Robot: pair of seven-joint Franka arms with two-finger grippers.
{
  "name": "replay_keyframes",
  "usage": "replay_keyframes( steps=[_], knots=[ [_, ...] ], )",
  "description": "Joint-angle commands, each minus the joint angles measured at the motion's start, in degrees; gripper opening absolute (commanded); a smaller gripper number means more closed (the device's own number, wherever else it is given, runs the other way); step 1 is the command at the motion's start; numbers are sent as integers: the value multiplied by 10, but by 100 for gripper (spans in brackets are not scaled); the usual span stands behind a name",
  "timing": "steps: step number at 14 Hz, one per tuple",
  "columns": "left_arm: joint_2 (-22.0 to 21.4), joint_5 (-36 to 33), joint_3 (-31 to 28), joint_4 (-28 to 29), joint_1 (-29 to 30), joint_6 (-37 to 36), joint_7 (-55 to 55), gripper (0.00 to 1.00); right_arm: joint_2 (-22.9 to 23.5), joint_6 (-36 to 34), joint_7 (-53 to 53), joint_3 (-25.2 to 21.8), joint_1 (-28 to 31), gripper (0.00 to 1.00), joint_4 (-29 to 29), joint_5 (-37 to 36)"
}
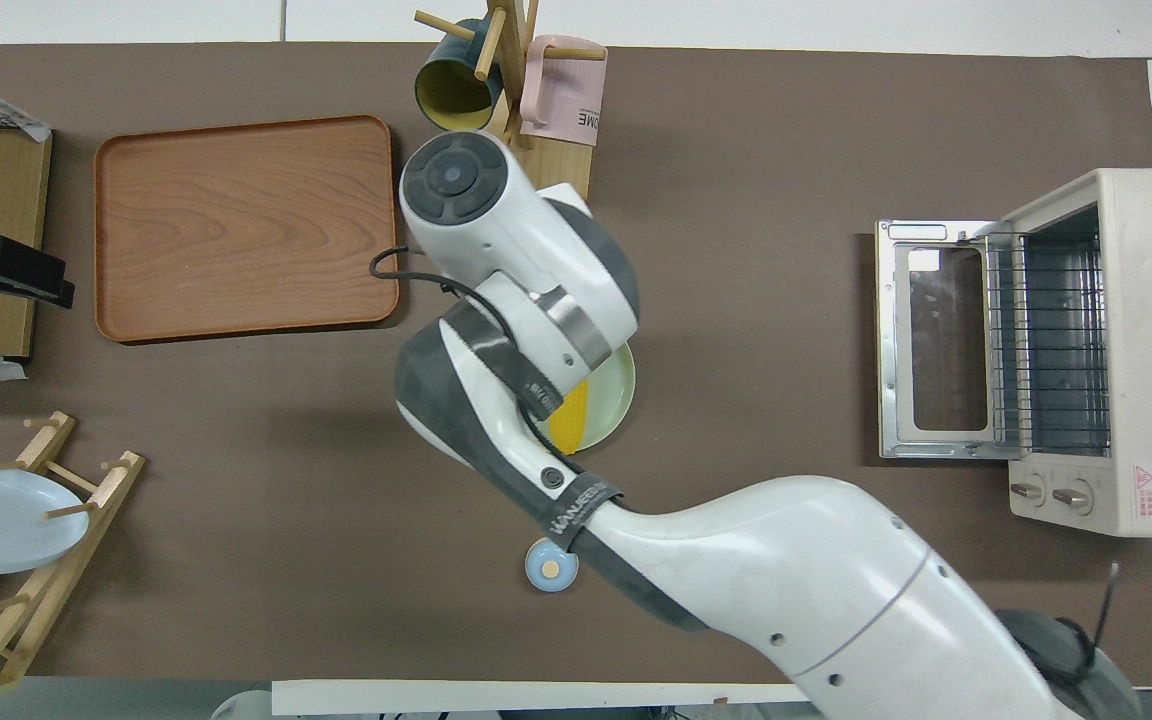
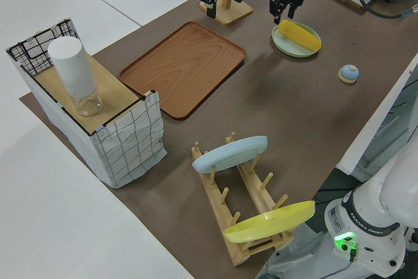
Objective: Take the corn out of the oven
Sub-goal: 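Release the plate with the right gripper while the left gripper reaches the corn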
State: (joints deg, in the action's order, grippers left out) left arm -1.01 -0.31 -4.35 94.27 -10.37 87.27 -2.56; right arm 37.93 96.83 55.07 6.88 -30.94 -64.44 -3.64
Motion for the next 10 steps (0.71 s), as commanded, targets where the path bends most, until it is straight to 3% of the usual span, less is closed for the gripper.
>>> replay_keyframes(
  steps=[1, 2, 3, 4, 7, 10],
  knots=[
    [-60, 24, 4, 111, -59, 38, 59, 100, -101, -9, -129, 8, 95, 68, -118, 13],
    [-103, 33, 10, 201, -103, 129, 128, 100, -135, 0, -182, 8, 123, 67, -180, 10],
    [-117, 34, 14, 263, -162, 217, 213, 100, -159, 24, -224, 7, 144, 62, -236, 4],
    [-103, 34, 14, 288, -221, 287, 306, 100, -181, 53, -259, 6, 164, 54, -290, 2],
    [21, 34, 14, 262, -336, 417, 452, 99, -215, 106, -343, 7, 225, 26, -392, -64],
    [86, 36, 15, 258, -382, 511, 526, 99, -221, 152, -358, 7, 255, 14, -449, -76]
  ],
)
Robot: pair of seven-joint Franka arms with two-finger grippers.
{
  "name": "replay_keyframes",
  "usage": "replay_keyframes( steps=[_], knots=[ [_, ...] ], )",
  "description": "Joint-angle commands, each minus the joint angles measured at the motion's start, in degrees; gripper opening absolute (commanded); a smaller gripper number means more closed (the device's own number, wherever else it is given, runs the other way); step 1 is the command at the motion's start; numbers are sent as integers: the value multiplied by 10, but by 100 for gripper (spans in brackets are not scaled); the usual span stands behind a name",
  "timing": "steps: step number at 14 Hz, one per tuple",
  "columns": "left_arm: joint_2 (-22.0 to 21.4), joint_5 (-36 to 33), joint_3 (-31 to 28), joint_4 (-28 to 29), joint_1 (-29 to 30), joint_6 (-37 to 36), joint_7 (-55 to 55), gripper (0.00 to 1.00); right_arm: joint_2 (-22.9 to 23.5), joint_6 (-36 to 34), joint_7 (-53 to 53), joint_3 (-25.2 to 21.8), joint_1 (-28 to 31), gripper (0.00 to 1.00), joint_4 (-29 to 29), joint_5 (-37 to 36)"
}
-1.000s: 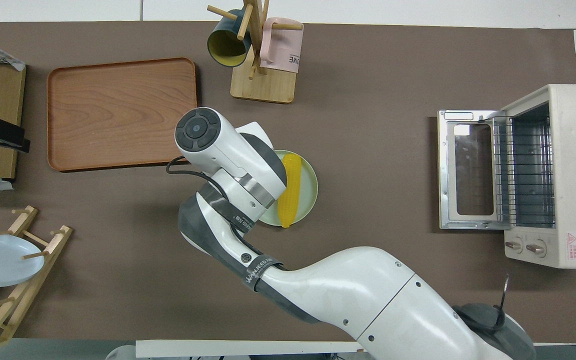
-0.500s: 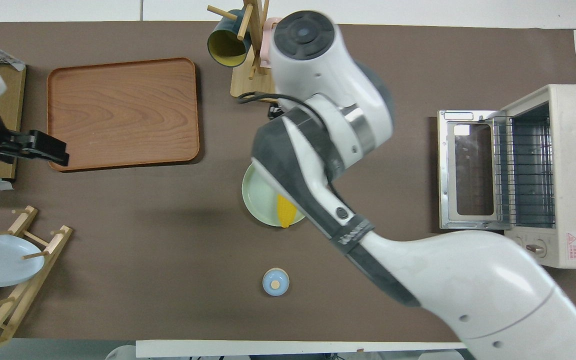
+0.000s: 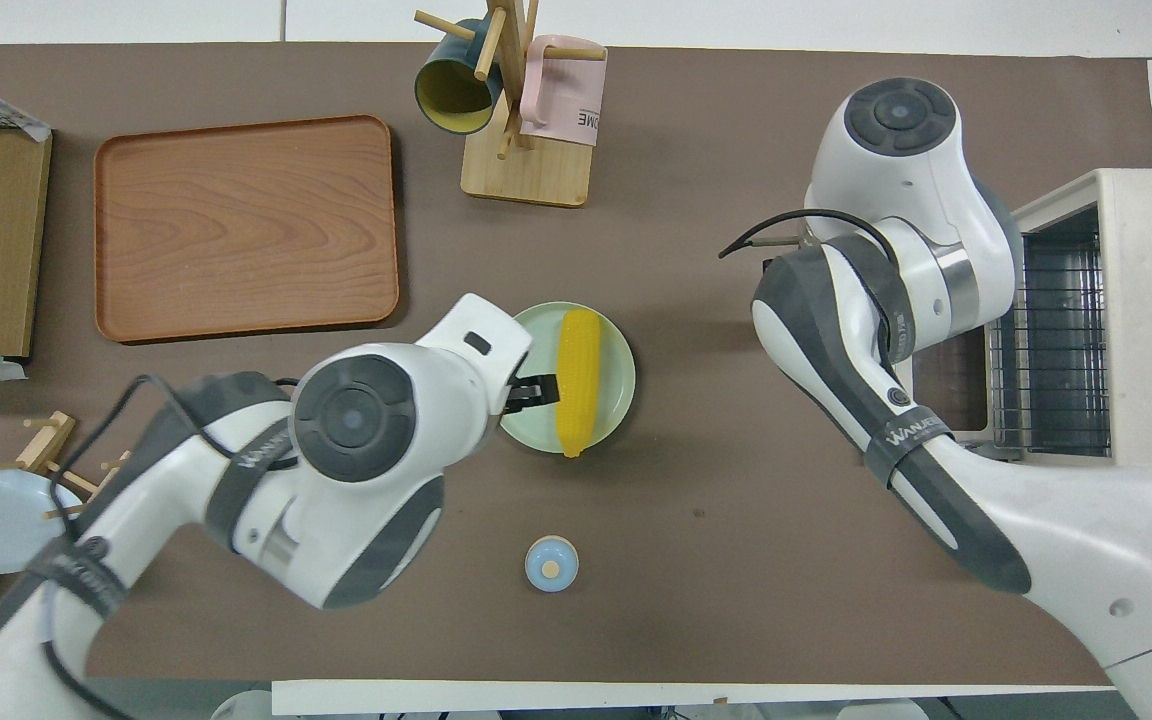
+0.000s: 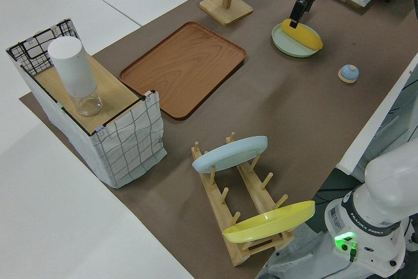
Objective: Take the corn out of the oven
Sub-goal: 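Release the plate with the right gripper while the left gripper reaches the corn, then grasp the yellow corn cob on the plate with the left gripper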
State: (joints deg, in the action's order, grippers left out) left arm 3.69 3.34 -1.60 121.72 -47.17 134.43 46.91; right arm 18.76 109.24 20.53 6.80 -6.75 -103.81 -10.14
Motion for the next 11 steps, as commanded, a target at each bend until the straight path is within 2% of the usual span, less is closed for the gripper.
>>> replay_keyframes(
  steps=[1, 3, 4, 5, 6, 7, 8, 11],
  knots=[
    [56, -1, -12, -17, -28, 69, 48, 99, -25, 28, -13, 8, 14, 13, -56, -19],
    [97, 0, -12, -24, -35, 118, 60, 99, -21, 33, -14, 8, 20, 13, -57, -27],
    [119, 0, -12, -37, -35, 126, 70, 95, -18, 40, -18, 8, 30, 13, -61, -36],
    [129, 0, -12, -43, -37, 128, 77, 74, -15, 48, -21, 8, 38, 13, -66, -49],
    [133, 0, -12, -46, -37, 128, 80, 36, -14, 60, -22, 8, 38, 13, -73, -51],
    [134, 0, -12, -48, -37, 129, 89, 17, -14, 66, -19, 8, 38, 13, -79, -52],
    [135, 0, -12, -53, -36, 126, 91, 7, -12, 70, -17, 8, 38, 13, -81, -52],
    [128, 0, -15, -56, -30, 103, 92, 0, -6, 82, -17, 8, 38, 13, -82, -52]
  ],
)
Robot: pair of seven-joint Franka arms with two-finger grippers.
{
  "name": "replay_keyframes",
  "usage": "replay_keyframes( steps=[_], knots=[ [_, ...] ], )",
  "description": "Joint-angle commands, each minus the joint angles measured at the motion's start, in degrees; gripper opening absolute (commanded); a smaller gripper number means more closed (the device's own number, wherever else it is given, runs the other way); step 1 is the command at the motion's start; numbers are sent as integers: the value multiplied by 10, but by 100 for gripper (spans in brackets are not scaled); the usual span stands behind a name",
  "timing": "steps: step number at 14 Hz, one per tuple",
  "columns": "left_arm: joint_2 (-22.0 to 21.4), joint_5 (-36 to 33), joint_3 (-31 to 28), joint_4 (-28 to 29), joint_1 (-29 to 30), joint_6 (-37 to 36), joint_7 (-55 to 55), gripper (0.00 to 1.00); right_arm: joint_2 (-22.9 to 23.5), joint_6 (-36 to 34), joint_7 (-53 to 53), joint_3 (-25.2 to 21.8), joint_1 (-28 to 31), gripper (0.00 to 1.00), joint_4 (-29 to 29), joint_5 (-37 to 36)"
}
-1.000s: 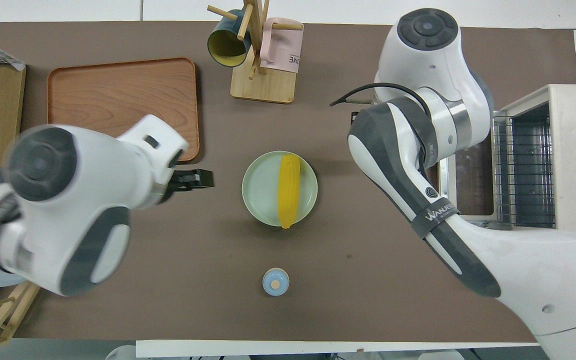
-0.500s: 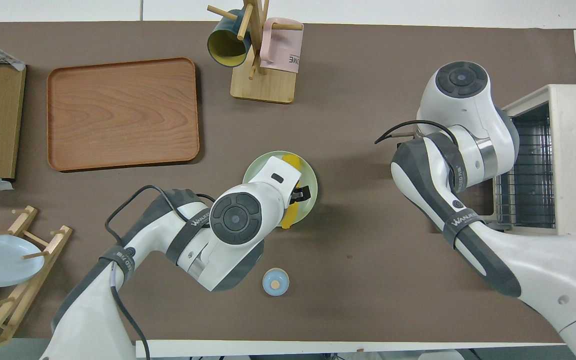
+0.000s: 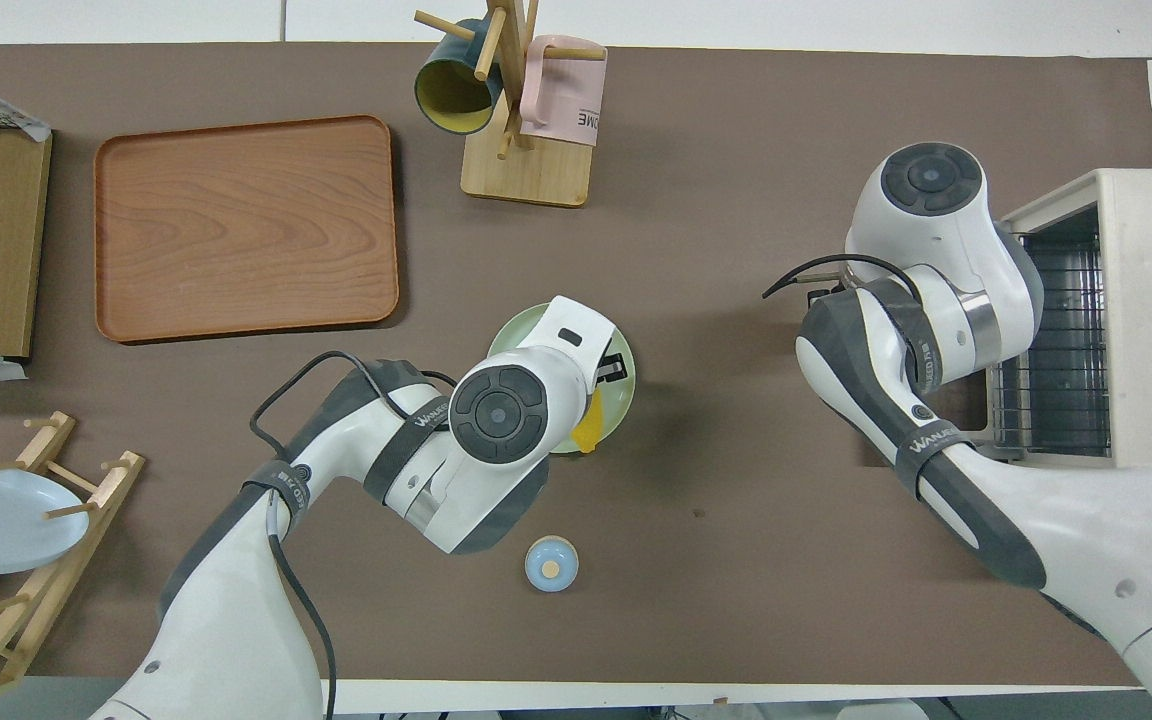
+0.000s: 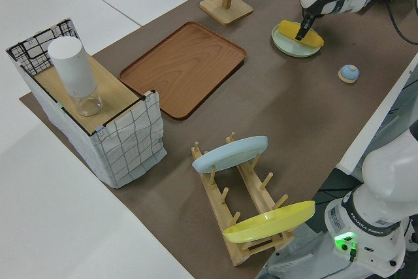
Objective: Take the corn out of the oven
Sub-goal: 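Grasp the yellow corn cob on the plate with the left gripper, then carry the corn with the left gripper and lay it on the wooden tray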
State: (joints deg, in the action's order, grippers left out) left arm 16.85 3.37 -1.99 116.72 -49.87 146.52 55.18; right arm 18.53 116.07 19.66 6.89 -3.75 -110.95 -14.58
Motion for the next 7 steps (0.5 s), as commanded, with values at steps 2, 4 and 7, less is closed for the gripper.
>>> replay_keyframes(
  steps=[2, 4, 7],
  knots=[
    [-31, -1, -15, -10, 25, -70, 1, 0, -3, 13, -9, 7, 10, 13, -11, -10],
    [-49, -5, -16, -10, 62, -119, -31, 0, -4, 13, -9, 7, 9, 13, -18, -14],
    [-52, -5, -16, -34, 157, -168, -110, 0, -8, 30, -9, 7, 15, 11, -36, -19]
  ],
)
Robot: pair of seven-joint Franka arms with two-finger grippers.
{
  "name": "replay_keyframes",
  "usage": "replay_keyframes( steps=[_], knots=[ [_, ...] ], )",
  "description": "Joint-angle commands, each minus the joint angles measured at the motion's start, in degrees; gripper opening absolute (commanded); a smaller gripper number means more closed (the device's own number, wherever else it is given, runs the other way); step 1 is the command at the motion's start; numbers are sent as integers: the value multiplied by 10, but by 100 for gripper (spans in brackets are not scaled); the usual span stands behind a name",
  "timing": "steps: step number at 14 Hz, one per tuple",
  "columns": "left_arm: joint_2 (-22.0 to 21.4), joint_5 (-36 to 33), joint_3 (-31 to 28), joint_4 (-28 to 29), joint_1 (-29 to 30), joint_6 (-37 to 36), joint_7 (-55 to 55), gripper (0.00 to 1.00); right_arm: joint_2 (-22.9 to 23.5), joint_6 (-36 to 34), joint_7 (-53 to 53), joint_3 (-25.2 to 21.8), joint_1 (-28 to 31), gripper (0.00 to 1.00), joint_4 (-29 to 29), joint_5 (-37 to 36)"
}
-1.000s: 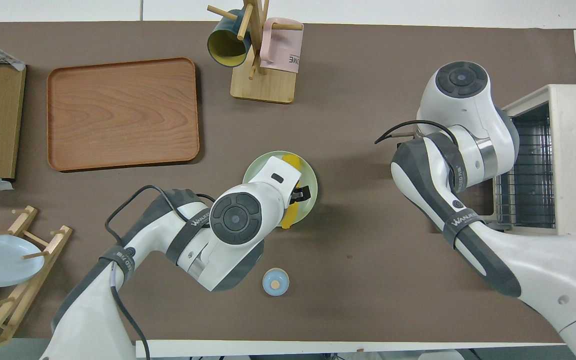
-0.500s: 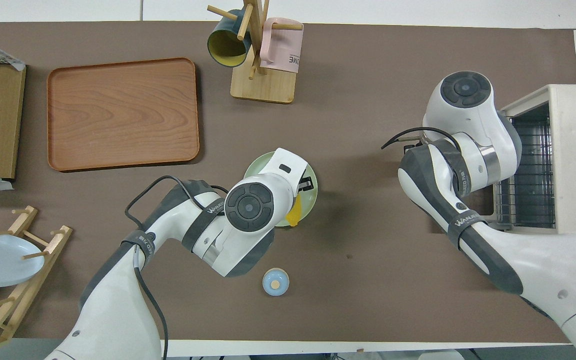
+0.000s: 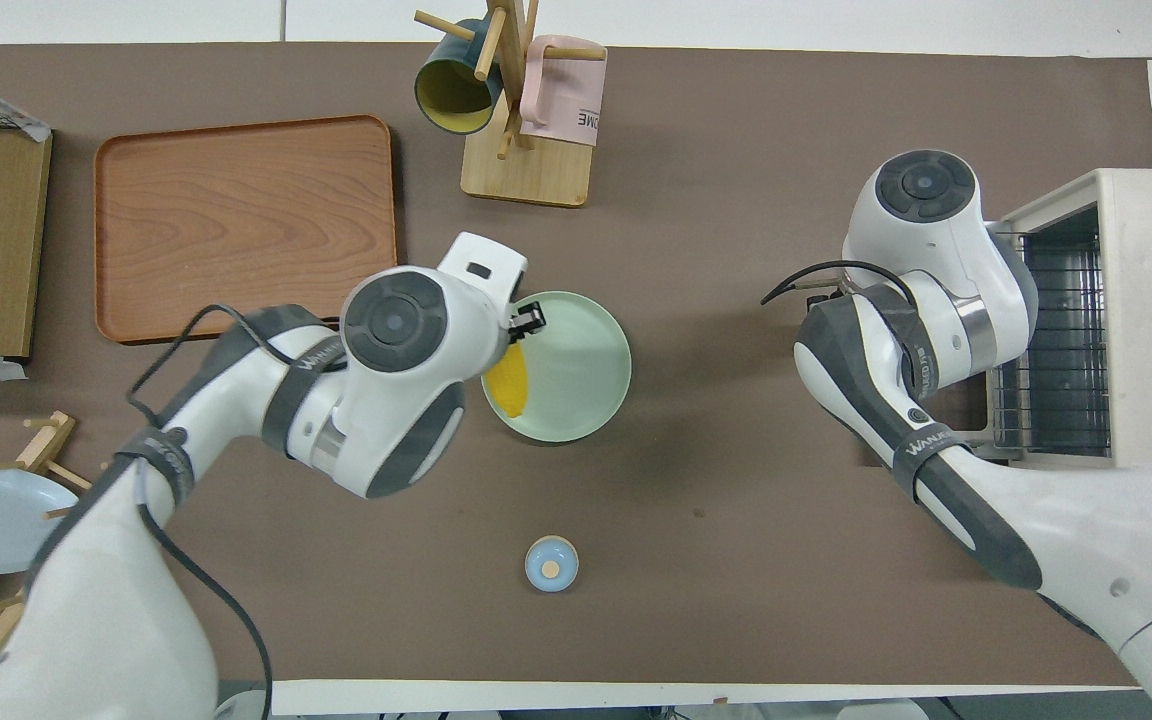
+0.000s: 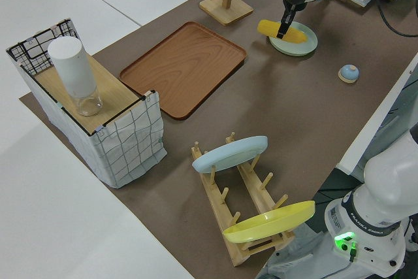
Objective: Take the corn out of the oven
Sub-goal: 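Carry the corn with the left gripper and lay it on the wooden tray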
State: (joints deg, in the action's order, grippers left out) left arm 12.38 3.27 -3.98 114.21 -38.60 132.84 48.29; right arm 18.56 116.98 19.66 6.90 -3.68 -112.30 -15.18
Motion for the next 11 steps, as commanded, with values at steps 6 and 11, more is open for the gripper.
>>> replay_keyframes(
  steps=[6, 11],
  knots=[
    [51, -8, 4, -47, 229, 67, -293, 1, -5, -6, -36, 7, 18, 0, -5, -51],
    [66, -6, 1, -107, 289, 36, -396, 100, -6, -131, -146, 7, 25, 0, 95, -70]
  ],
)
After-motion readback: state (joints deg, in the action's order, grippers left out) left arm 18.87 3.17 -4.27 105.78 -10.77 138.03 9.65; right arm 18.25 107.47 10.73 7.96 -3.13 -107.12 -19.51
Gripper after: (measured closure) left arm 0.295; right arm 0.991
